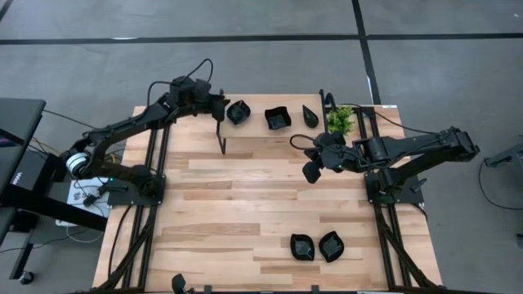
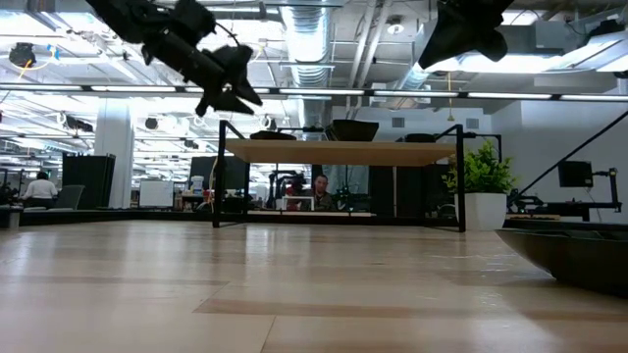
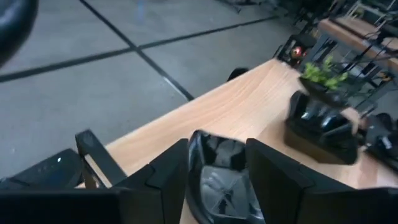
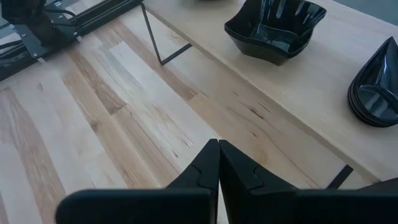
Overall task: Pick & Place Mini shaped plates
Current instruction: Stack the black leaf shaped plate on top of the black leaf shaped plate on the shelf
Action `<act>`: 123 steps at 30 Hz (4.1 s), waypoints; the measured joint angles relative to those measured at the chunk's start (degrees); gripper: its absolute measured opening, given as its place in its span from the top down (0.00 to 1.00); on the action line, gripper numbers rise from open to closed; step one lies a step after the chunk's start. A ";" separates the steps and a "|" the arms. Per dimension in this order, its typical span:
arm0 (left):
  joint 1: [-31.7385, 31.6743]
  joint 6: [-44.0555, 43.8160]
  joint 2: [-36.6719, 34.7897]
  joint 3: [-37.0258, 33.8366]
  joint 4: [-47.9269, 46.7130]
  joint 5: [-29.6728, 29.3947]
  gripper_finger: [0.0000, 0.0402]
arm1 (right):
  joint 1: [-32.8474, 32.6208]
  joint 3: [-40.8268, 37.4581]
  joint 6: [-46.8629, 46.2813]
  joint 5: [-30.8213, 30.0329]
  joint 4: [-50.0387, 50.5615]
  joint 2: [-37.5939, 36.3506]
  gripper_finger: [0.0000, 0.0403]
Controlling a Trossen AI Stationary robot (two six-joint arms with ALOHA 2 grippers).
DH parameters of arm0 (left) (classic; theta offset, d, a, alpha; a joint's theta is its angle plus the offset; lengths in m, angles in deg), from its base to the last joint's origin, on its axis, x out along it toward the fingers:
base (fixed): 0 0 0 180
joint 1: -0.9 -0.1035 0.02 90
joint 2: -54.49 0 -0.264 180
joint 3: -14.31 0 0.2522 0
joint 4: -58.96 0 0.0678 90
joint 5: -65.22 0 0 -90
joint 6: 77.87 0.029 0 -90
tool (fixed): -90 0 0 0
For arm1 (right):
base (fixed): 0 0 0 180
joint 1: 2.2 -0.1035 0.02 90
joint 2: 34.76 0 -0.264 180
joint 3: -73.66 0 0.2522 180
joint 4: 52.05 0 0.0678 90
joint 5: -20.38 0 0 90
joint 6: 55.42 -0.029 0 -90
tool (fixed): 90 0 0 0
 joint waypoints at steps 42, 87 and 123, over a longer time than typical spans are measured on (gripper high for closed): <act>74.37 -33.04 -12.01 -20.11 12.34 -36.12 0.63 | -37.42 -0.02 -50.45 -0.98 10.30 11.93 1.00; 75.21 -30.43 -12.01 -20.06 14.16 -36.69 0.63 | -44.68 -0.02 -65.10 21.24 18.12 20.31 0.75; 75.24 -30.97 -12.00 -20.04 14.78 -36.67 0.63 | -37.07 -11.98 -51.84 33.09 -0.31 26.16 0.69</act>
